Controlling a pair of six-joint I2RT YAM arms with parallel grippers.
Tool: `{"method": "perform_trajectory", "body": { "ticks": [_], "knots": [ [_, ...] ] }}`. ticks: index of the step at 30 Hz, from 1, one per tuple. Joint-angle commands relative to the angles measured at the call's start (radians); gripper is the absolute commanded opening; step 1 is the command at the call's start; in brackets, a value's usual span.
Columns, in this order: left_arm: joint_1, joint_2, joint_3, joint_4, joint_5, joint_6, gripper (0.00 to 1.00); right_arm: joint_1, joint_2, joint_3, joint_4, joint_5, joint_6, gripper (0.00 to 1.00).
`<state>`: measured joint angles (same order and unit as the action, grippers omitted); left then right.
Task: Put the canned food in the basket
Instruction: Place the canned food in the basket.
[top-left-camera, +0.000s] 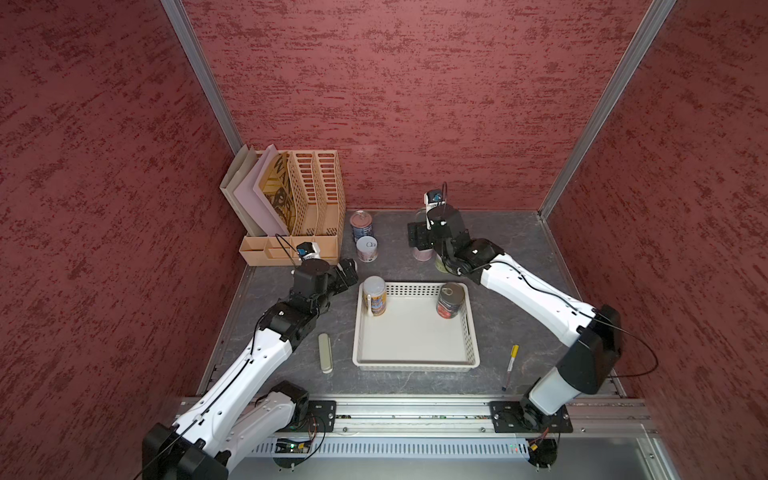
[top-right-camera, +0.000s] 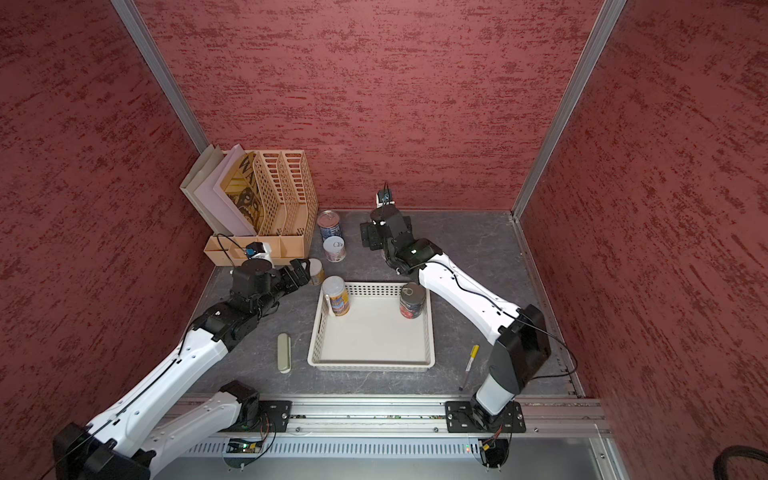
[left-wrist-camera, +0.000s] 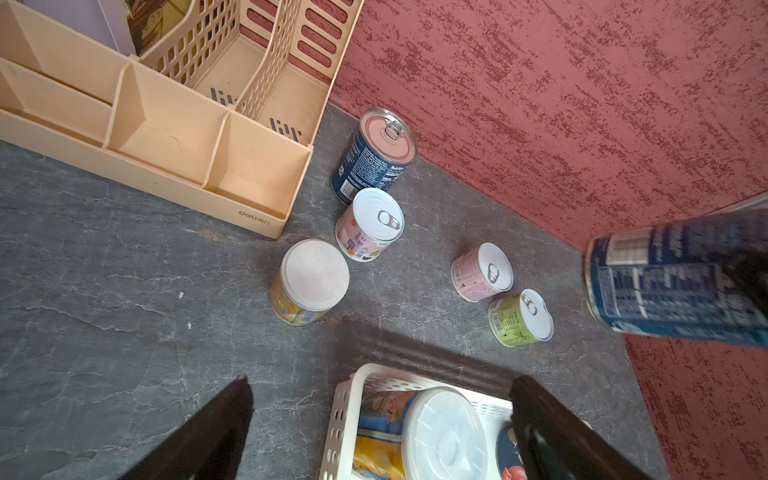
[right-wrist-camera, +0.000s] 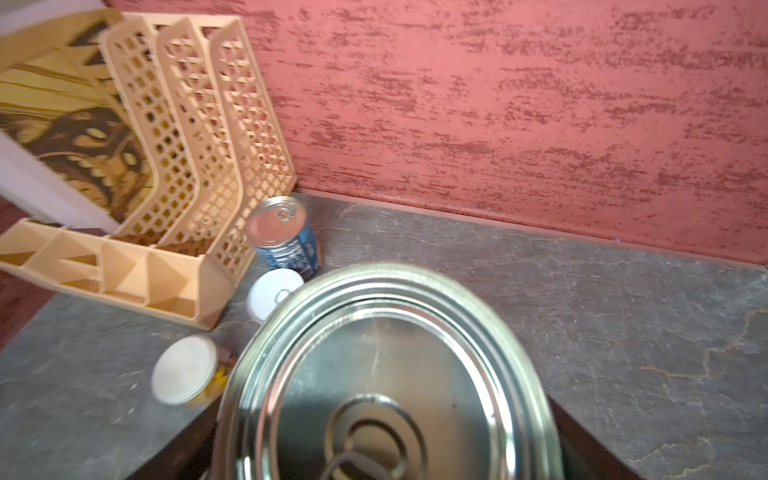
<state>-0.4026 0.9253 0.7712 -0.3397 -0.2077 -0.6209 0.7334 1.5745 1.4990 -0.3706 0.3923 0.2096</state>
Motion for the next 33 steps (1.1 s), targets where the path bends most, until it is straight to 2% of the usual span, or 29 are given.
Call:
{"method": "perform_trajectory", "body": {
  "ticks": [1, 9, 12, 19, 33],
  "knots": [
    [0.007, -0.016, -0.013, 0.009, -0.017, -0.003, 1.0, 0.067, -0.143, -0.039, 0.095, 0.078, 0.012, 0.3],
    [0.007, -0.027, -0.015, 0.007, -0.027, -0.001, 1.0, 0.256, -0.285, -0.184, 0.008, 0.118, 0.001, 0.29],
    [0.007, -0.026, -0.017, 0.009, -0.03, -0.001, 1.0, 0.288, -0.348, -0.284, 0.029, 0.119, 0.022, 0.29],
    [0.007, -0.021, -0.015, 0.01, -0.03, -0.001, 1.0, 0.304, -0.407, -0.452, 0.063, 0.091, 0.083, 0.28],
    [0.007, -0.028, -0.017, 0.008, -0.029, 0.0, 1.0, 0.304, -0.461, -0.634, 0.107, 0.141, 0.202, 0.27]
  ]
}}
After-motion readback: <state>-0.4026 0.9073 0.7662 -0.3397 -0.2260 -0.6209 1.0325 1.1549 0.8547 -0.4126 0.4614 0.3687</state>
